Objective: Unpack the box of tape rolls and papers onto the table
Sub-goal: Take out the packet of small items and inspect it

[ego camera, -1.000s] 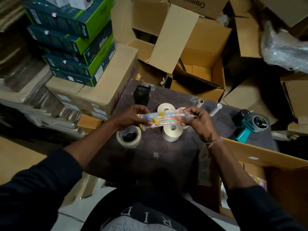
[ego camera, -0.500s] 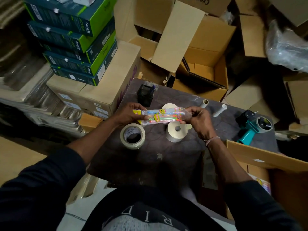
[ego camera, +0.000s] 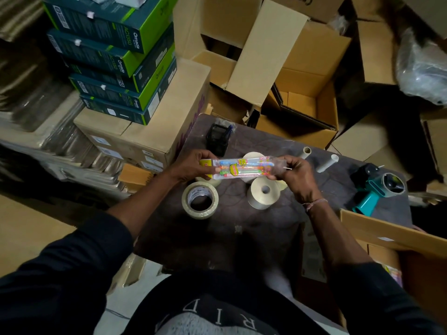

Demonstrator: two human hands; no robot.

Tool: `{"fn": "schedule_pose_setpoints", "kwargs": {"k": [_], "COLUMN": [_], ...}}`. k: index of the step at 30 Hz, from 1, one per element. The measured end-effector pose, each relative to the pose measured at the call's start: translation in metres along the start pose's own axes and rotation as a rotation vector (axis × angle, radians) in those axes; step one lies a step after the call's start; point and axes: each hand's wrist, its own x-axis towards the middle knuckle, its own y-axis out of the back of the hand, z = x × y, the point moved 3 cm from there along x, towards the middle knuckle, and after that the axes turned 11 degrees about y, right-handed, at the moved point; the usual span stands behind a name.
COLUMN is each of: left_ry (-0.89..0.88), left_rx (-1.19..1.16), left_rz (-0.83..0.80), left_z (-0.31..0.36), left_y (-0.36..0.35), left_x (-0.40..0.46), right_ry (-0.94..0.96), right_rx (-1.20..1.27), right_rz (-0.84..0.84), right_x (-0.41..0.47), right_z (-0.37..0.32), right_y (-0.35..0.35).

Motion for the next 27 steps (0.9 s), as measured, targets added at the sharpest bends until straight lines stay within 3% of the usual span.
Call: {"fn": "schedule_pose_setpoints", "kwargs": {"k": [5, 11, 18, 23, 27], "left_ry": [-0.037, 0.036, 0.208, 0.235, 0.238], "left_rx": [0.069, 0.154, 0.023, 0.056, 0.149], "left_rz": [0.054, 0.211, 0.503, 0.446, 0.385], "left_z": [-0.003, -0.021, -0.049, -0.042, -0.036], "left_y": [0.01, 0.039, 0.062, 0.059, 0.052], "left_x": [0.005, 0.005, -0.001, -0.005, -0.005], "right_ry": [-0.038, -0.08, 0.022, 0.188, 0.247], "right_rx": [-0.019, -0.061, -0.35, -0.484, -0.643], "right_rz": [0.012, 0.055, 0.198, 0.236, 0.096], "right_x": [0.001, 0.007, 0.044, 0.09, 0.135], "right_z": [0.004, 0.001, -0.021, -0.052, -0.056], "right_y": [-0.003, 0.002, 0.01, -0.02, -0.071]}}
